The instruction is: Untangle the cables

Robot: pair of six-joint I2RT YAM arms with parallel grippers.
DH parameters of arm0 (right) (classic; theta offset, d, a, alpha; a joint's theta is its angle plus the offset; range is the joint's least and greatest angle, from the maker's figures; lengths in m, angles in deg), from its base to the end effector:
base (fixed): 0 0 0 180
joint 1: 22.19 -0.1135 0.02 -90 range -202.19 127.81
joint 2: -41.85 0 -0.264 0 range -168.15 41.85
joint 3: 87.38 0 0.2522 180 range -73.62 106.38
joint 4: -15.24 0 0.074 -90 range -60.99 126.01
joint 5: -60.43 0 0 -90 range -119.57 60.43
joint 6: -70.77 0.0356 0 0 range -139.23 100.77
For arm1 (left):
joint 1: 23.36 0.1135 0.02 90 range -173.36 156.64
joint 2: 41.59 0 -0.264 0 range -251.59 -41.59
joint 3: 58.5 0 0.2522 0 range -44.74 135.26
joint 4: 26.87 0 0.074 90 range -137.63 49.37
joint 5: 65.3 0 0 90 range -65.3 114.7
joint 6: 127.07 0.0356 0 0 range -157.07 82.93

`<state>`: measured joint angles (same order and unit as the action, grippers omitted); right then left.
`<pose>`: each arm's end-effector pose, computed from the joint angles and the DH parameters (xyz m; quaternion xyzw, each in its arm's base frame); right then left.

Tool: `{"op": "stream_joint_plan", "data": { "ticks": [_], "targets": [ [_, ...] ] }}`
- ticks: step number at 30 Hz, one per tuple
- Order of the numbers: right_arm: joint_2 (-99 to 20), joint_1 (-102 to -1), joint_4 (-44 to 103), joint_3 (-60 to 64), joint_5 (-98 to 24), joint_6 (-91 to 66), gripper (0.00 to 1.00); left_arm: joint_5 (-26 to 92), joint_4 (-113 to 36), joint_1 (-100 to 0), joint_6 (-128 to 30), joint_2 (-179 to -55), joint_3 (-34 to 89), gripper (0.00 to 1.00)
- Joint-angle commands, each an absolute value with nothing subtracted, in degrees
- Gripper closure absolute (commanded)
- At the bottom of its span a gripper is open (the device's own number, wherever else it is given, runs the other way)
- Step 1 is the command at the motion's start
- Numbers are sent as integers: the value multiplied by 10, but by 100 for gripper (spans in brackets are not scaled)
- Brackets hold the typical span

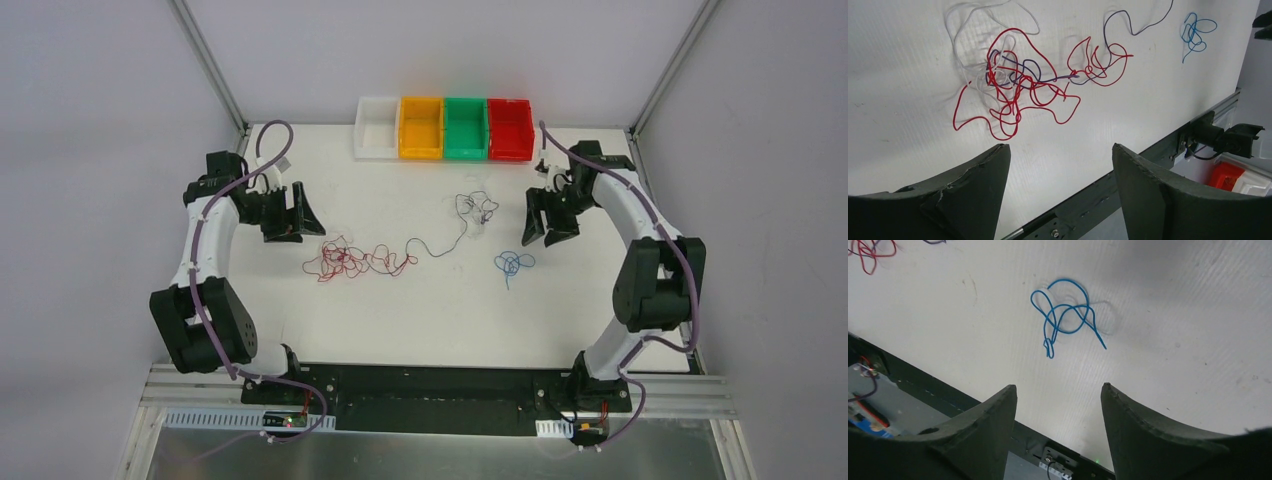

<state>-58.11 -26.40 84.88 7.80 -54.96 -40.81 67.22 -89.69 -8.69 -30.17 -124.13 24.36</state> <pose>0.3434 0.0406 0.2502 -0.2447 0.9355 0.1953 0.1636 0.2810 0.0487 0.2878 0.0247 0.9090 -0.3045 0.2835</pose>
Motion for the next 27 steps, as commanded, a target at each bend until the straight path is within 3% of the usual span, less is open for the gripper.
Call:
{"op": "stream_joint_plan", "data": {
  "ticks": [1, 6, 10, 14, 18, 21, 24, 25, 27],
  "targets": [
    [-535, -300, 830, 39, -462, -454, 35, 678, -875, -90, -326, -1203, 235, 24],
    [-576, -329, 798, 31, -426, -436, 34, 673, -871, -93, -332, -1182, 215, 24],
    [-606, -354, 773, 29, -391, -425, 26, 669, -871, -93, -334, -1166, 211, 23],
    [-622, -381, 743, 7, -371, -419, 29, 663, -871, -93, -333, -1156, 210, 22],
    [-643, -403, 718, -19, -355, -413, 46, 651, -871, -93, -333, -1145, 209, 22],
    [-640, -401, 717, -24, -354, -410, 74, 644, -872, -93, -331, -1134, 215, 23],
    [-613, -396, 726, -19, -364, -420, 95, 649, -872, -93, -325, -1130, 215, 23],
    [-603, -393, 732, -13, -371, -425, 100, 651, -872, -93, -328, -1132, 214, 24],
    [-570, -383, 745, 0, -393, -431, 100, 663, -872, -93, -334, -1137, 214, 24]
  ]
}}
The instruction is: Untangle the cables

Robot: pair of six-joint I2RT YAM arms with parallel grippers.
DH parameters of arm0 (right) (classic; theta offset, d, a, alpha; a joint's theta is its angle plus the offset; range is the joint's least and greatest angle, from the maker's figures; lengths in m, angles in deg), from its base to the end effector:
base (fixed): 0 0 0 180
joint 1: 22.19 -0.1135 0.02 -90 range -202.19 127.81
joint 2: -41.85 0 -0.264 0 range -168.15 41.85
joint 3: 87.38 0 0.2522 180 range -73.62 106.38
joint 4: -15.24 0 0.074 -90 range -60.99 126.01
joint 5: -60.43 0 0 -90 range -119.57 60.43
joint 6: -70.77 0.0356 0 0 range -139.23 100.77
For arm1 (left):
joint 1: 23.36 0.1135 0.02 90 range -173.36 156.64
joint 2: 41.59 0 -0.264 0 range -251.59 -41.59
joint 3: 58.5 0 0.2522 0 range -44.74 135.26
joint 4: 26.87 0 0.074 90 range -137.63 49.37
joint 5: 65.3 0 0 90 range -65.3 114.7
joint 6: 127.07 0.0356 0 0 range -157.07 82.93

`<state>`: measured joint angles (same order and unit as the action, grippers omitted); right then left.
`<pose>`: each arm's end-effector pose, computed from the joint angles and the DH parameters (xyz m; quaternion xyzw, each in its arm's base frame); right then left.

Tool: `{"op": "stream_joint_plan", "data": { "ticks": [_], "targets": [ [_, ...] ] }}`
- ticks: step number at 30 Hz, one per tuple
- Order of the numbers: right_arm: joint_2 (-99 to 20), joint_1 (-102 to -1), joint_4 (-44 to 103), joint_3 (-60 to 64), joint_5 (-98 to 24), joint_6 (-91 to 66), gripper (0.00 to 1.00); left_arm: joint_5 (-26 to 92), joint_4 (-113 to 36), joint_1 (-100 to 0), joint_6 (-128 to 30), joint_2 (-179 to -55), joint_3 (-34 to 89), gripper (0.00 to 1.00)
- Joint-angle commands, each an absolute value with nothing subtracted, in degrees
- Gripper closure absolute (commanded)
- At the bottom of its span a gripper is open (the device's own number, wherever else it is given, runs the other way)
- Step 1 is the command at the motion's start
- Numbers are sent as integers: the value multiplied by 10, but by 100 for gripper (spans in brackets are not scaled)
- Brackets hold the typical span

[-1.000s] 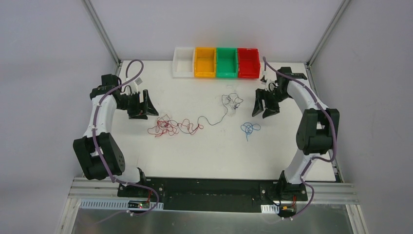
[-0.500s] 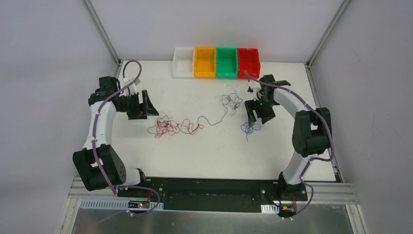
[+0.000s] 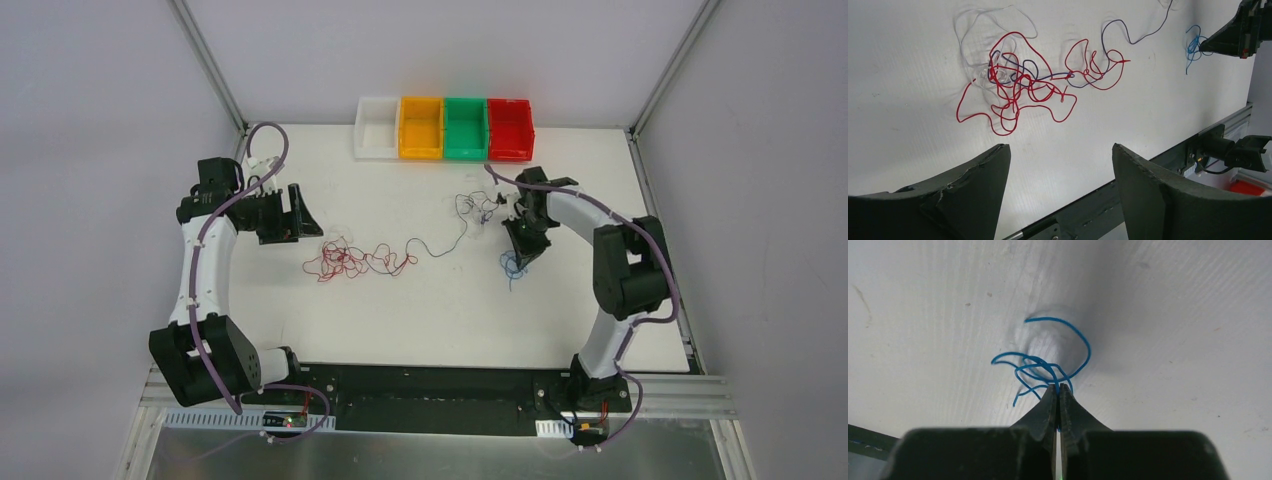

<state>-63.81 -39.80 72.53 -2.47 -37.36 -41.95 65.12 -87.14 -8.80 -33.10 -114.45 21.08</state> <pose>0.3319 0.1104 0.1714 -0.3487 0.9290 0.0629 0.1068 0.2504 0.0412 0.3140 0.0253 0.8975 -0.2766 0.3425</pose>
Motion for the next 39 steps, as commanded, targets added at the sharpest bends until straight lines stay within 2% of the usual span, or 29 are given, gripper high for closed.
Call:
{"op": "stream_joint_plan", "data": {
  "ticks": [1, 5, 8, 12, 16, 19, 23, 29, 31, 33, 34, 35, 39],
  "targets": [
    [-554, -374, 748, 5, -409, -434, 100, 671, -871, -93, -335, -1138, 215, 24],
    [-496, -324, 769, 36, -536, -462, 100, 746, -871, -94, -322, -1127, 221, 20],
    [-469, -311, 801, 65, -625, -495, 100, 812, -853, -100, -324, -1104, 221, 10],
    [-468, -321, 880, 147, -730, -511, 100, 862, -790, -164, -377, -1076, 228, 9],
    [-464, -365, 909, 195, -779, -483, 100, 833, -650, -289, -459, -1051, 204, 7],
    [-443, -405, 864, 195, -795, -424, 100, 804, -526, -384, -524, -1054, 177, 1],
    [-433, -464, 829, 189, -796, -364, 100, 737, -480, -512, -514, -1098, 187, 1],
    [-434, -521, 794, 181, -794, -326, 100, 694, -435, -605, -557, -1198, 220, 3],
    [-440, -521, 805, 185, -787, -332, 100, 705, -447, -602, -557, -1209, 227, 22],
    [-441, -509, 829, 192, -775, -347, 100, 732, -477, -575, -540, -1195, 223, 58],
    [-438, -497, 835, 191, -771, -350, 100, 754, -481, -551, -540, -1182, 210, 82],
    [-434, -480, 838, 189, -770, -350, 100, 770, -486, -520, -537, -1165, 194, 100],
    [-428, -426, 869, 191, -758, -372, 100, 819, -546, -390, -469, -1101, 143, 100]
  ]
}}
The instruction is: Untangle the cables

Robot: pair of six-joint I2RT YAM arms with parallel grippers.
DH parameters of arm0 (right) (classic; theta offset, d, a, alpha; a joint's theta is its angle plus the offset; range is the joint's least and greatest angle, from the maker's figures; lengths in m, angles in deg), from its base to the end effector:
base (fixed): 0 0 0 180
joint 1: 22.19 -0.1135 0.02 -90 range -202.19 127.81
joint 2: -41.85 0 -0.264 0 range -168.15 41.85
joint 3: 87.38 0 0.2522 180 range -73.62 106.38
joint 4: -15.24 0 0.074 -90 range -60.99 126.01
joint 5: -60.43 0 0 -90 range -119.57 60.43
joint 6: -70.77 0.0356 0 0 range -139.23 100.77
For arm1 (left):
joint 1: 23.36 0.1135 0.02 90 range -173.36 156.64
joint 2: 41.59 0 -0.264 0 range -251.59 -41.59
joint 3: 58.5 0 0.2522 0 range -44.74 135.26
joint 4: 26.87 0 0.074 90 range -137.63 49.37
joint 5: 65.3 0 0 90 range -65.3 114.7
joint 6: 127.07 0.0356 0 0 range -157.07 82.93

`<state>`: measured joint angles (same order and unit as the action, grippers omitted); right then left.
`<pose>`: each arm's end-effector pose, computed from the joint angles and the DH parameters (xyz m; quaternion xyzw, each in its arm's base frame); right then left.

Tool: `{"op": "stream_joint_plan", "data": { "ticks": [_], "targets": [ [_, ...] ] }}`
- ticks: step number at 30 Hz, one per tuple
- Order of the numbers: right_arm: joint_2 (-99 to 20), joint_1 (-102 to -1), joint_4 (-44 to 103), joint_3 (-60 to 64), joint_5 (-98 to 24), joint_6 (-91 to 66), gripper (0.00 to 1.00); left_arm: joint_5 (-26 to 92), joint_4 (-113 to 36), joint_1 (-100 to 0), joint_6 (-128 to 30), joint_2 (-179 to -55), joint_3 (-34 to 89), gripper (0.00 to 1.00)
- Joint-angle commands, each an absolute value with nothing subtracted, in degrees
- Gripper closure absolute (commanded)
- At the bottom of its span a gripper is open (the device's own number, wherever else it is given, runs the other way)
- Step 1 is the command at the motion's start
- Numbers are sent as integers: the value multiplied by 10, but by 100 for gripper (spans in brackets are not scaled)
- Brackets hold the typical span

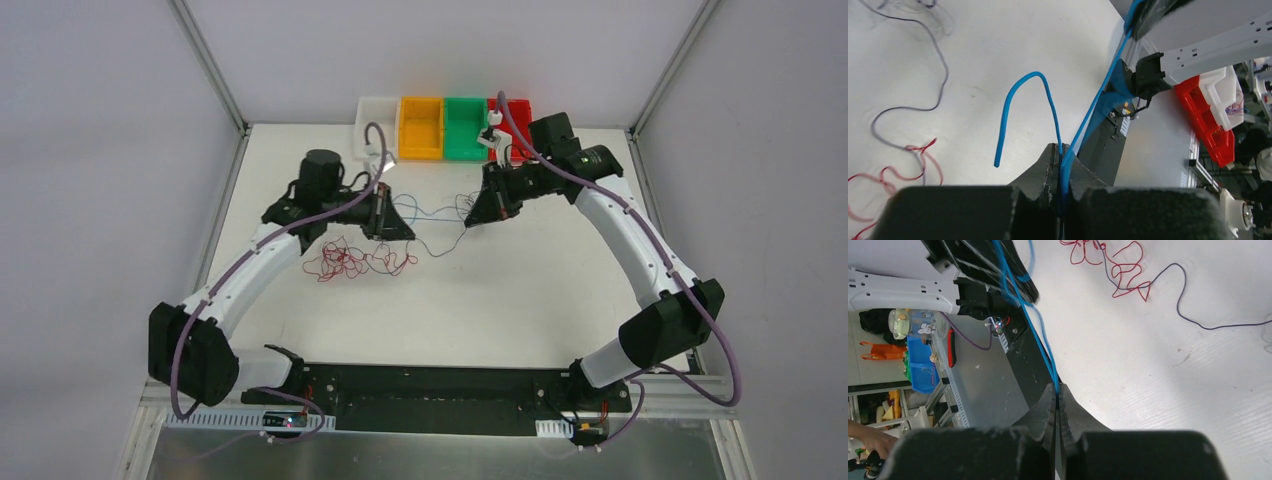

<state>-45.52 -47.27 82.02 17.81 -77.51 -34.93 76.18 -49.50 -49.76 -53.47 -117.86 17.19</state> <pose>0.2716 0.1563 0.3806 -0.4316 0.7525 0.4054 0.2881 0.2545 -0.1574 0.3295 0.3037 0.7284 -0.5185 0.3293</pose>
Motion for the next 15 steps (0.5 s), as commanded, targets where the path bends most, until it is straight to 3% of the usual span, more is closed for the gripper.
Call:
{"op": "stream_joint_plan", "data": {
  "ticks": [1, 3, 7, 11, 13, 15],
  "targets": [
    [-428, -415, 872, 194, -754, -372, 100, 827, -578, -372, -436, -1094, 147, 100],
    [-432, -400, 869, 206, -747, -365, 100, 837, -628, -349, -387, -1089, 159, 100],
    [-438, -372, 835, 231, -723, -322, 100, 825, -674, -311, -376, -1086, 163, 52],
    [-449, -338, 804, 264, -689, -288, 100, 822, -692, -232, -377, -1083, 152, 27],
    [-460, -329, 788, 283, -663, -279, 100, 828, -703, -202, -363, -1085, 153, 27],
    [-479, -325, 776, 306, -659, -261, 100, 854, -705, -191, -351, -1084, 158, 52]
  ]
}}
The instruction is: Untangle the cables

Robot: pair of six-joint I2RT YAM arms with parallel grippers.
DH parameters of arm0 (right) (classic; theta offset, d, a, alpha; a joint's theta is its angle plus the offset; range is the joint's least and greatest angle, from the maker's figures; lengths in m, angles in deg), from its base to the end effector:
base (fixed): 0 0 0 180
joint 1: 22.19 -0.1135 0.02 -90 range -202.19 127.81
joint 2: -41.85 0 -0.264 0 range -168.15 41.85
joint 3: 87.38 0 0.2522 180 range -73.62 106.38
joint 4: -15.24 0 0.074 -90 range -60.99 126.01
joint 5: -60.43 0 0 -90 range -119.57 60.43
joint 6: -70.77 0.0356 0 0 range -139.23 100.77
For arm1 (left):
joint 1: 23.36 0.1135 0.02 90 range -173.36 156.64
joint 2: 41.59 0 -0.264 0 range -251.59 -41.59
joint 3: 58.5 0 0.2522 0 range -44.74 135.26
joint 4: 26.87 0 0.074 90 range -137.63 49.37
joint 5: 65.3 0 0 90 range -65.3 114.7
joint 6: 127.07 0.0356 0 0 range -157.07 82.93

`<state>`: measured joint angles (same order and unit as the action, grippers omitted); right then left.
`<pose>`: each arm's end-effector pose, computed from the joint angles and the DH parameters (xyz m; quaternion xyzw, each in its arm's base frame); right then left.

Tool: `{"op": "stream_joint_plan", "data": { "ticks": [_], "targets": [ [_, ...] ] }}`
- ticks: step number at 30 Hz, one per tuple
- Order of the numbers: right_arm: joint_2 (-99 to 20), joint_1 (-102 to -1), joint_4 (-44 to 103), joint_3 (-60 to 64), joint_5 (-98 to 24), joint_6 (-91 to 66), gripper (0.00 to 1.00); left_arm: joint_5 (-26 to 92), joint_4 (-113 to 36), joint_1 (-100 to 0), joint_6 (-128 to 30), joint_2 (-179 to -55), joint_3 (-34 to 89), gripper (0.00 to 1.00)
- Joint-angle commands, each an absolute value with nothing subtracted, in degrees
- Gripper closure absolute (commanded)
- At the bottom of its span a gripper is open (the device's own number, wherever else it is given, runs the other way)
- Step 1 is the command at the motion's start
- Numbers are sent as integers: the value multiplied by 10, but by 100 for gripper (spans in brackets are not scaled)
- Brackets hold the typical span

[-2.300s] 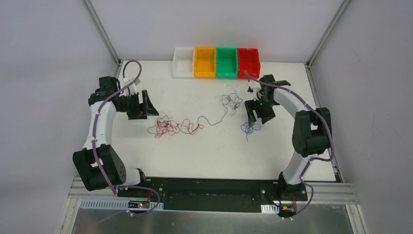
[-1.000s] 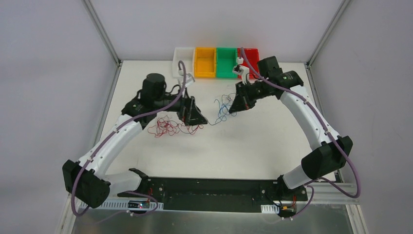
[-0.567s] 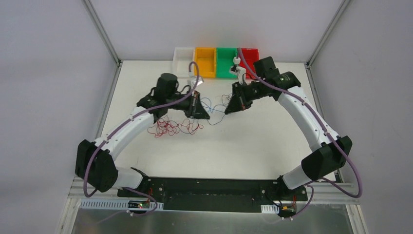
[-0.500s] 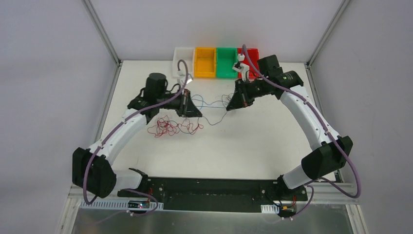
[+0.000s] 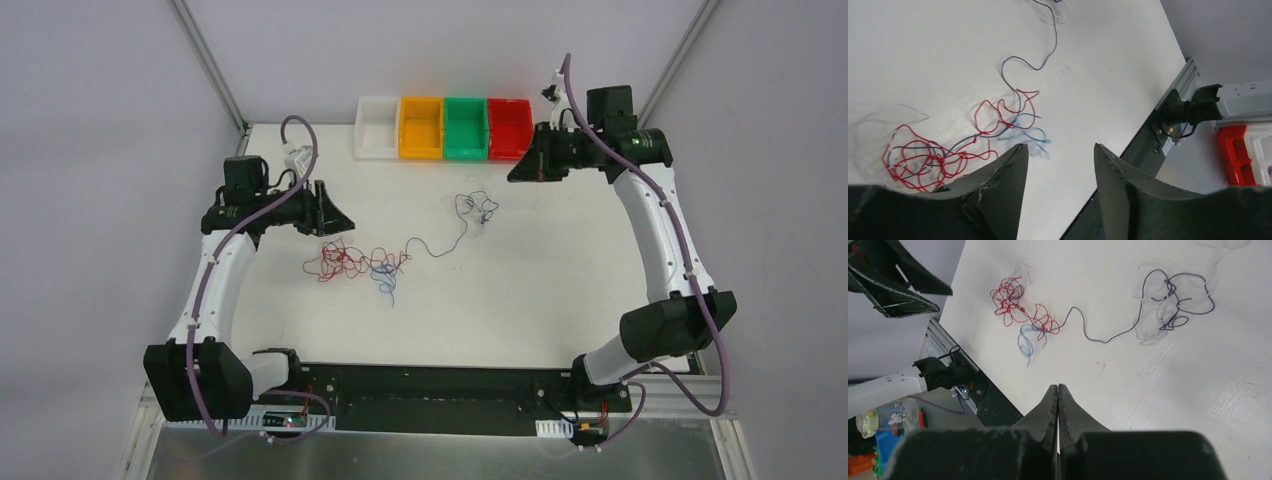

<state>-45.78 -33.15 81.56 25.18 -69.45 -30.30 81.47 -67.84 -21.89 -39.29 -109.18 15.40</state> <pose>0.3037 0.0821 0.4166 -0.3015 0.8141 0.3104 0.3872 0.2476 -0.0234 0.3321 0.1956 0.7859 -0.4237 0.4058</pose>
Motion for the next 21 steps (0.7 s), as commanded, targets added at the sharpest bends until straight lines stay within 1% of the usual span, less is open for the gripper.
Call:
{"op": "stream_joint_plan", "data": {
  "ticks": [1, 2, 3, 4, 5, 6, 7, 8, 9, 11, 12, 15, 17, 21],
  "targets": [
    [-492, -326, 777, 324, -668, -257, 100, 869, -705, -191, -350, -1084, 165, 62],
    [-505, -329, 780, 341, -677, -252, 94, 880, -705, -191, -351, -1085, 171, 63],
    [-517, -337, 785, 353, -680, -253, 84, 877, -705, -192, -350, -1089, 178, 55],
    [-529, -348, 791, 358, -678, -260, 75, 863, -705, -192, -347, -1093, 182, 41],
    [-536, -357, 796, 356, -675, -272, 71, 836, -705, -191, -341, -1097, 185, 34],
    [-541, -365, 800, 349, -672, -282, 70, 811, -707, -191, -334, -1102, 185, 32],
    [-547, -373, 805, 341, -670, -292, 70, 801, -716, -191, -323, -1110, 187, 32],
    [-552, -382, 813, 332, -669, -304, 70, 812, -732, -192, -312, -1120, 187, 36],
    [-556, -388, 821, 314, -669, -317, 70, 832, -752, -202, -295, -1128, 185, 37],
    [-555, -395, 830, 274, -666, -338, 69, 817, -793, -250, -245, -1133, 168, 37],
    [-551, -396, 831, 249, -665, -344, 69, 794, -804, -293, -214, -1128, 150, 36],
    [-538, -391, 829, 189, -652, -356, 69, 699, -802, -408, -128, -1109, 90, 31],
    [-530, -381, 825, 166, -649, -354, 67, 627, -784, -476, -94, -1113, 64, 24],
    [-523, -355, 828, 151, -645, -354, 64, 594, -756, -546, 15, -1128, 29, 14]
  ]
}}
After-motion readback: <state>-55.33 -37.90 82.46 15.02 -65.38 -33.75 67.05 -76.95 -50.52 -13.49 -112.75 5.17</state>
